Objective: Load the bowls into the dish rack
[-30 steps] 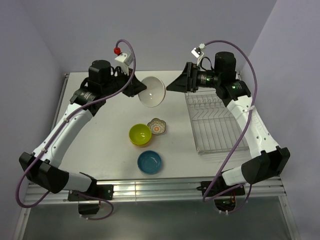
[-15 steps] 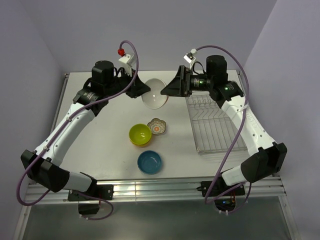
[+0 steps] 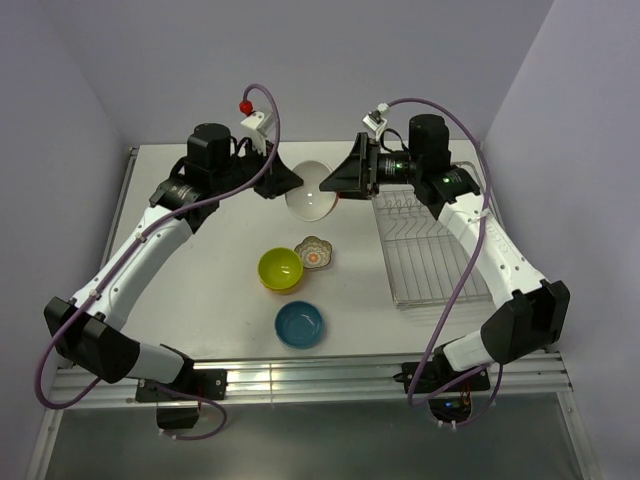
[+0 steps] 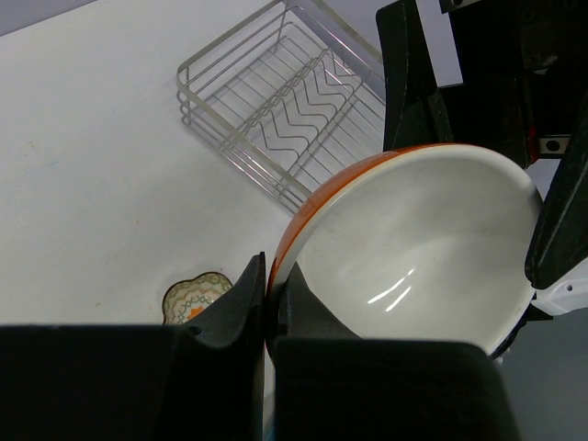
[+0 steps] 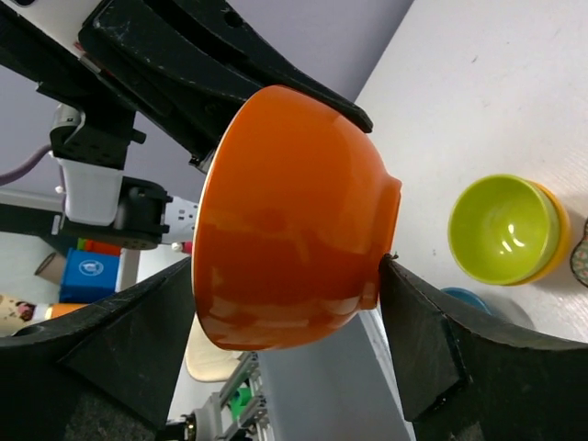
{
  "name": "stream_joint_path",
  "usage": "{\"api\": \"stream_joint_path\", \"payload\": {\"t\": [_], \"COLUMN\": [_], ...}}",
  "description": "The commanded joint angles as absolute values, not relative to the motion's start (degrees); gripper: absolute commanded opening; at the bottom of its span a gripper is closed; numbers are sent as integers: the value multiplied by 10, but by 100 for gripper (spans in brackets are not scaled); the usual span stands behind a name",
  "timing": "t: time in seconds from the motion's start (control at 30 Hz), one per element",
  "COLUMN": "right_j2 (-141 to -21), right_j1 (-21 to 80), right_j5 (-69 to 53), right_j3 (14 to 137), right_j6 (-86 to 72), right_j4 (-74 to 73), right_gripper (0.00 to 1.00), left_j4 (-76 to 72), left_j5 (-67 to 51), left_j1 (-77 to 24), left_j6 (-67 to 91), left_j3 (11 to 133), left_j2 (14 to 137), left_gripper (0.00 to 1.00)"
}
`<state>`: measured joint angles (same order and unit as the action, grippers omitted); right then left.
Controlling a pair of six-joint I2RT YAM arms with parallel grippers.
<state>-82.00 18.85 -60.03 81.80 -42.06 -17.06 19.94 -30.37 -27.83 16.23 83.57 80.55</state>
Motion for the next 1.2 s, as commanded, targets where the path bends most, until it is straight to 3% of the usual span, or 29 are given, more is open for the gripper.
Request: {"api": "stream_joint_path", "payload": {"t": [0.0,0.1,0.3,0.47,0.63,0.83,0.97,1.07,1.17], "right_j2": [-817,-817,-816,-818,-819,-820,-820,-818,-828], "right_j1": [193,194,195,195,195,193,192,189,185], "right_j5": [-628,-639,-653,-650,-654,-647,-626,-607,-590], "right_j3": [808,797,787,793,800,828,860,874,900], "right_j6": [-447,-463,-477,-472,-448,-396,-315,-271,-220], "right_j4": [-128,-112,-97,-102,-114,-156,-213,-238,-278], "right_gripper": [83,75,72,47,1,0,0,0,0], "left_j4": [156,155,155,154,164,188,196,209,218], "left_j5": [-322,-323,-323,-320,-319,-339,-334,-338,-336], "left_j1": [-281,-282,-282,-284,-283,-283,-283,-283,-282], "left_j6": [175,175,173,171,162,145,142,136,136], "left_j3": [836,836,835,831,833,839,839,847,849], "left_j2": [803,802,802,802,802,807,806,811,816], "left_gripper": [0,0,0,0,2,41,76,85,86]}}
